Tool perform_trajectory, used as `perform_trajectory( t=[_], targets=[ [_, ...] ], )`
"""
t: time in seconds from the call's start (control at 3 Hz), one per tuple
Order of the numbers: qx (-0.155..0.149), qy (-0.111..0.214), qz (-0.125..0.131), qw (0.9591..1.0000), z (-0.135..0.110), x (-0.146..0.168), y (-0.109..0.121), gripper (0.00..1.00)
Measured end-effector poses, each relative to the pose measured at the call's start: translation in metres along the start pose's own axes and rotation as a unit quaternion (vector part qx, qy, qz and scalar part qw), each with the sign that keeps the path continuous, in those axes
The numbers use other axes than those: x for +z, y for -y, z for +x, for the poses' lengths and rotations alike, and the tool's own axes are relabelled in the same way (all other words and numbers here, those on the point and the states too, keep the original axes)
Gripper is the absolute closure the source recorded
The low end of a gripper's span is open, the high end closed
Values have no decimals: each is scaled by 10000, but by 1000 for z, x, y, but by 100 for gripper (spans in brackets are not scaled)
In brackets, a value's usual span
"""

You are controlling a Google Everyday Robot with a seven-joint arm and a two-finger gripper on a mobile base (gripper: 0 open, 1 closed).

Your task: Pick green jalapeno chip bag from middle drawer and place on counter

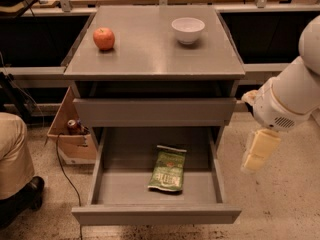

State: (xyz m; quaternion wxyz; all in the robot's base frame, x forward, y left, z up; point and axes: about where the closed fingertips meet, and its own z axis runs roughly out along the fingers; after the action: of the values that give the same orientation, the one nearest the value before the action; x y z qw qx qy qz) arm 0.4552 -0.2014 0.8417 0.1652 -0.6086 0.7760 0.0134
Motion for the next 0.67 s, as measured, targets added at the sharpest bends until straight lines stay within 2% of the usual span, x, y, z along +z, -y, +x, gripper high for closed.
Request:
perform_trajectory(
  t=[0.33, 0.67],
  targets=[
    [-4, 139, -216, 9997, 4, 47, -11, 0],
    [-38, 353, -467, 9983, -4, 98, -23, 0]
  ],
)
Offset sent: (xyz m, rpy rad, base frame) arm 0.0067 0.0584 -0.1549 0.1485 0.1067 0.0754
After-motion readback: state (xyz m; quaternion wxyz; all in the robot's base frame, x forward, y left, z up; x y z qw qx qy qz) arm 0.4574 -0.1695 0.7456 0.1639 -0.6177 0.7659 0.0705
